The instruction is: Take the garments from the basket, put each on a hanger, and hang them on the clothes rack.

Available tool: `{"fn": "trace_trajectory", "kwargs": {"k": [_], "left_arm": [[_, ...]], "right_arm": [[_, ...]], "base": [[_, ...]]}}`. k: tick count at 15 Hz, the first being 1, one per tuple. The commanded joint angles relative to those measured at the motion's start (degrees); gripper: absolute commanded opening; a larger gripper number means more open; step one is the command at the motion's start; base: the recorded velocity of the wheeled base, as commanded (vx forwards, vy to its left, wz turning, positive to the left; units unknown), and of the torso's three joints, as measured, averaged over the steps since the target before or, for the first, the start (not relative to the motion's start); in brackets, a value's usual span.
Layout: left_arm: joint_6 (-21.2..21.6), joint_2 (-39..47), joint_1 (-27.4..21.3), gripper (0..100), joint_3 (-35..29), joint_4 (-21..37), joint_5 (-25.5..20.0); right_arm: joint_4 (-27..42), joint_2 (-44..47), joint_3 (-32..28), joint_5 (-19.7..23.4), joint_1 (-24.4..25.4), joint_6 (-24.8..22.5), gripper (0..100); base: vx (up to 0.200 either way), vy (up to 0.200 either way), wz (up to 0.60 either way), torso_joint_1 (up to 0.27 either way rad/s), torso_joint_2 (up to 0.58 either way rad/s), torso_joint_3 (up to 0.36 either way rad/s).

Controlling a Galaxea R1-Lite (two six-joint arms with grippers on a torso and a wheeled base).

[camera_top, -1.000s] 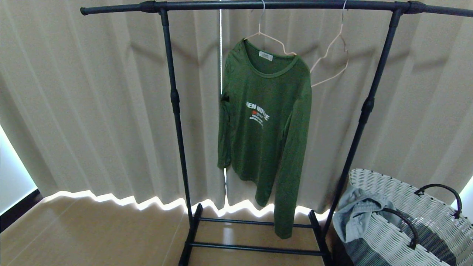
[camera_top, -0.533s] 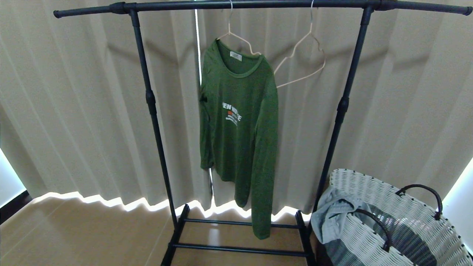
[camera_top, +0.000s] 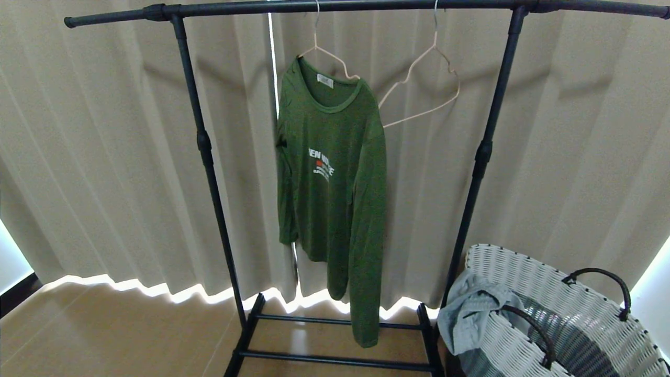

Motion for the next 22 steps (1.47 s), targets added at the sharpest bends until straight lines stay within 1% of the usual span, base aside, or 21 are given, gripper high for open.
{"fn": "trace_trajectory", "kwargs": {"k": [1, 8, 12, 14, 15, 16, 17, 19, 20, 21, 22], "left_arm": [[0.0, 0.0, 0.0, 100, 0.1, 0.1, 0.0], [0.0, 0.0, 0.0, 100, 0.0, 0.1, -0.1], [-0.5, 0.0, 0.0, 100, 0.0, 0.1, 0.0], [-0.5, 0.0, 0.0, 100, 0.0, 0.1, 0.0], [-0.5, 0.0, 0.0, 100, 0.0, 0.1, 0.0], [-0.6, 0.0, 0.0, 100, 0.0, 0.1, 0.0], [-0.5, 0.0, 0.0, 100, 0.0, 0.1, 0.0], [-0.5, 0.0, 0.0, 100, 0.0, 0.1, 0.0], [-0.5, 0.0, 0.0, 100, 0.0, 0.1, 0.0], [-0.6, 0.0, 0.0, 100, 0.0, 0.1, 0.0], [-0.5, 0.0, 0.0, 100, 0.0, 0.1, 0.0]], "right_arm": [[0.0, 0.0, 0.0, 0.0, -0.1, 0.0, 100], [-0.1, 0.0, 0.0, 0.0, -0.1, -0.1, 100], [-0.1, 0.0, 0.0, -0.2, -0.1, 0.2, 100], [-0.4, 0.0, 0.0, -1.8, -0.1, -0.1, 100], [-0.4, 0.0, -0.4, -1.9, -0.1, -0.1, 100], [0.6, 0.2, -2.6, -1.8, -0.1, -0.5, 100], [2.7, 3.0, -6.2, -1.7, 0.5, -0.8, 100], [9.5, 13.7, -13.5, -2.0, 0.7, -3.2, 100], [11.4, 19.4, -15.6, -2.1, 0.6, -5.2, 100], [11.9, 27.6, -16.7, -3.5, 0.2, -9.0, 100], [11.6, 31.2, -16.8, -4.6, -0.1, -10.8, 100]], "base": [[0.200, 0.000, 0.00, 0.007, 0.00, 0.002], [0.200, 0.000, 0.00, 0.004, 0.00, 0.002], [0.000, 0.000, 0.00, 0.000, 0.00, 0.000], [0.000, 0.000, 0.00, 0.000, 0.00, 0.000], [0.000, 0.000, 0.00, 0.000, 0.00, 0.000], [0.000, 0.000, 0.00, 0.000, 0.00, 0.000], [0.000, 0.000, 0.00, 0.000, 0.00, 0.000], [0.000, 0.000, 0.00, 0.000, 0.00, 0.000], [0.000, 0.000, 0.00, 0.000, 0.00, 0.000], [0.000, 0.000, 0.00, 0.000, 0.00, 0.000], [0.000, 0.000, 0.00, 0.000, 0.00, 0.000]]}}
